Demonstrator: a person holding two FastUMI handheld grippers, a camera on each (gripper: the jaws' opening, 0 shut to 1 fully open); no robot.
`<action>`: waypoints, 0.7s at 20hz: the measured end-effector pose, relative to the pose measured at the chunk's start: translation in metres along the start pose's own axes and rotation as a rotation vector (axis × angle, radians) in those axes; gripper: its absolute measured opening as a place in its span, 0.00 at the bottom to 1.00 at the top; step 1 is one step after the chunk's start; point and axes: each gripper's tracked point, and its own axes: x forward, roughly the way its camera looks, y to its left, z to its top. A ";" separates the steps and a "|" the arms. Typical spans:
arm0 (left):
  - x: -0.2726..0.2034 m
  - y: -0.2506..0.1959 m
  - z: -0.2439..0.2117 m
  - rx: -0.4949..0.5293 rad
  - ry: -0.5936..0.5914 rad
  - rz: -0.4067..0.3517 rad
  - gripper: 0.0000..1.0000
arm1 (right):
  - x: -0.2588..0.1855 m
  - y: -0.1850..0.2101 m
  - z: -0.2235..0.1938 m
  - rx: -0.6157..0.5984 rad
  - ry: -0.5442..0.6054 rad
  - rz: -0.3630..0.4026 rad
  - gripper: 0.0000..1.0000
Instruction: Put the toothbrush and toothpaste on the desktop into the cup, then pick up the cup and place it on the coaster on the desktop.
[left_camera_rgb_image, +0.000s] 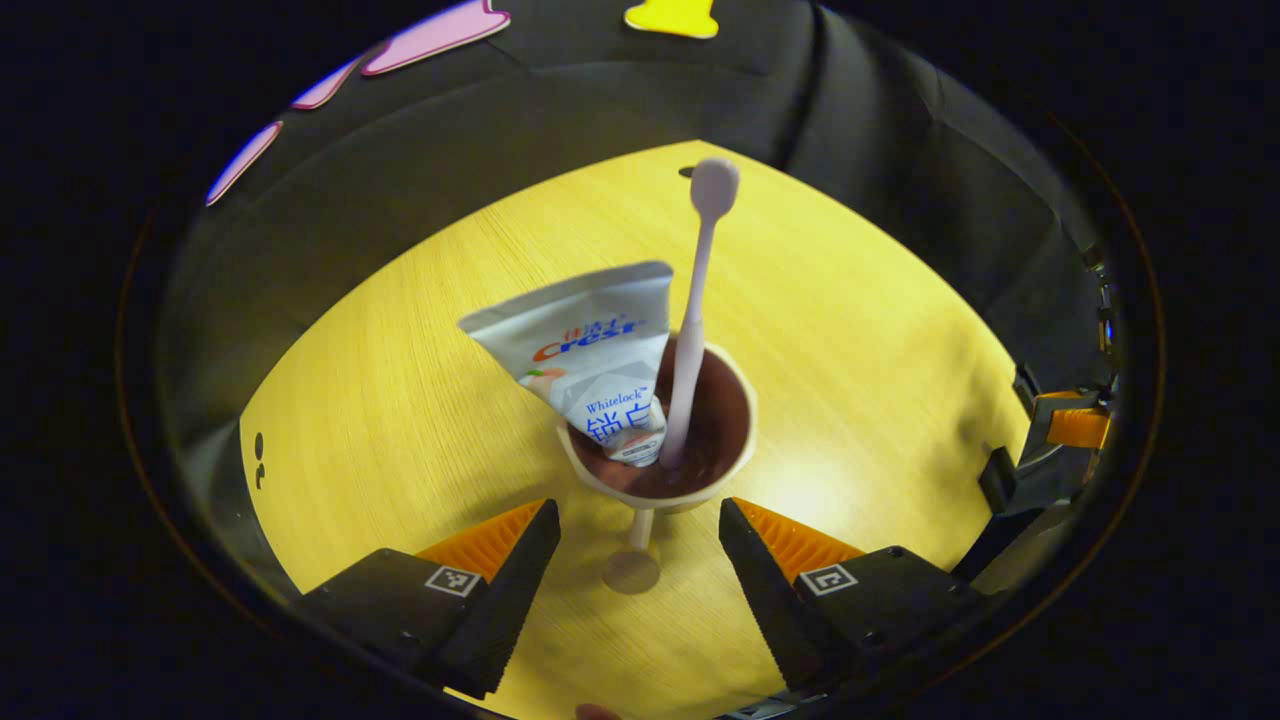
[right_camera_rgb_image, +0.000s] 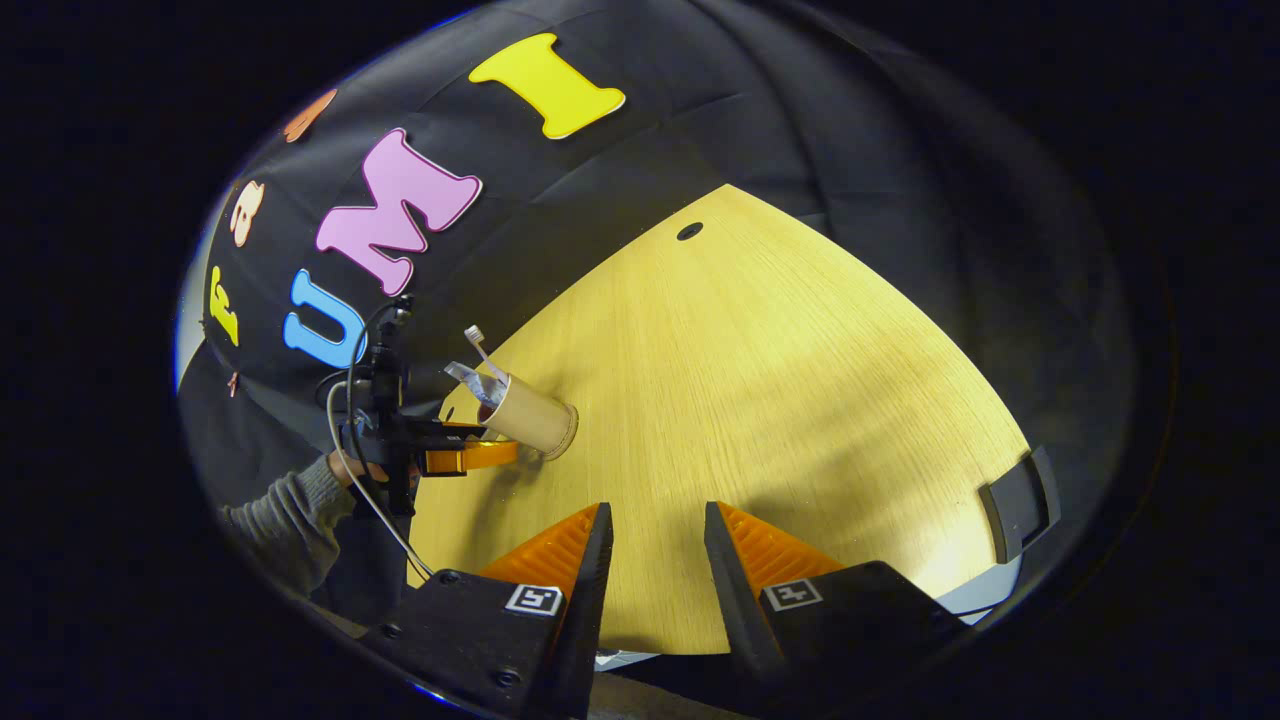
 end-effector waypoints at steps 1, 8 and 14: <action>-0.009 -0.001 0.001 -0.015 -0.035 0.002 1.00 | 0.001 0.006 0.001 -0.005 0.002 0.003 0.58; -0.088 -0.005 0.001 -0.166 -0.294 0.023 1.00 | 0.014 0.045 -0.001 -0.070 0.028 0.052 0.58; -0.155 0.000 -0.025 -0.410 -0.446 0.042 0.98 | 0.026 0.092 0.002 -0.136 0.047 0.115 0.58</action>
